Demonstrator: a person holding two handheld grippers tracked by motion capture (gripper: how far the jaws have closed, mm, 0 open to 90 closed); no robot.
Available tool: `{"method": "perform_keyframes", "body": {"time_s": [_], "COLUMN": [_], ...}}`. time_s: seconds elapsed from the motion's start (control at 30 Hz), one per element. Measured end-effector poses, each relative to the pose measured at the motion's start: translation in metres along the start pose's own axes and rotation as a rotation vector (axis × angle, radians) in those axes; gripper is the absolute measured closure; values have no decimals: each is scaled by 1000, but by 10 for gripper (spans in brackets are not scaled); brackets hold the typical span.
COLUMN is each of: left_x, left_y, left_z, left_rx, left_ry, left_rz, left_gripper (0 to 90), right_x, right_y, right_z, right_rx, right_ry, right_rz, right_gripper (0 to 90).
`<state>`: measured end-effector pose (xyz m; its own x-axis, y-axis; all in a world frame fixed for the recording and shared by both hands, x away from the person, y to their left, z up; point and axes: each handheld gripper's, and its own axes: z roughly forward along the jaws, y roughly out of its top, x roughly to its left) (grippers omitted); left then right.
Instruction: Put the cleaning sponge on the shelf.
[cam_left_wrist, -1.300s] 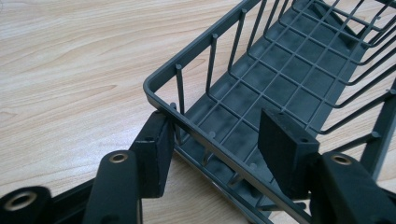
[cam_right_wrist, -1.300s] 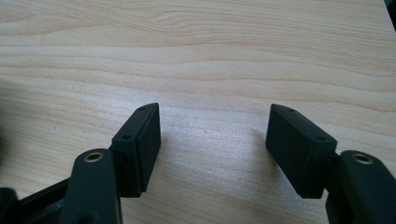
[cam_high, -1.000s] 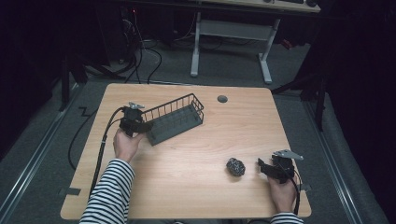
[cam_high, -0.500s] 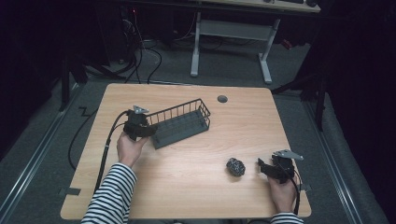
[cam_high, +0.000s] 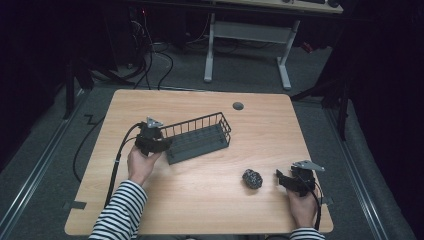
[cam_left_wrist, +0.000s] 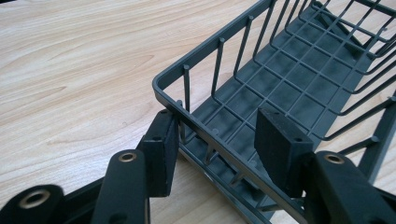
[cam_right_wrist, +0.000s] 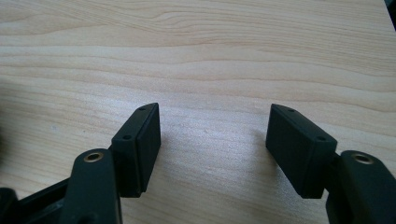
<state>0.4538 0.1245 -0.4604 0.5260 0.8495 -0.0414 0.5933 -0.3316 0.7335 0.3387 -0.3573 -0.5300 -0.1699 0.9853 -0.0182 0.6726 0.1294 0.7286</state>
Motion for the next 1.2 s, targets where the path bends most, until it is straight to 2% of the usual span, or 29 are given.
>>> {"method": "perform_keyframes", "body": {"time_s": [0.3, 0.67, 1.2], "left_x": [-7, -13, -27], "left_y": [-1, -5, -7], "left_z": [-2, -4, -5], "left_rx": [3, -6, -11], "left_ry": [-7, -24, -65], "left_rz": [24, 33, 59], "left_gripper": [510, 514, 509], "right_x": [0, 0, 0], "right_y": [0, 0, 0], "right_z": [0, 0, 0], "right_rx": [0, 0, 0], "right_ry": [0, 0, 0], "right_rz": [0, 0, 0], "right_gripper": [359, 359, 359]}}
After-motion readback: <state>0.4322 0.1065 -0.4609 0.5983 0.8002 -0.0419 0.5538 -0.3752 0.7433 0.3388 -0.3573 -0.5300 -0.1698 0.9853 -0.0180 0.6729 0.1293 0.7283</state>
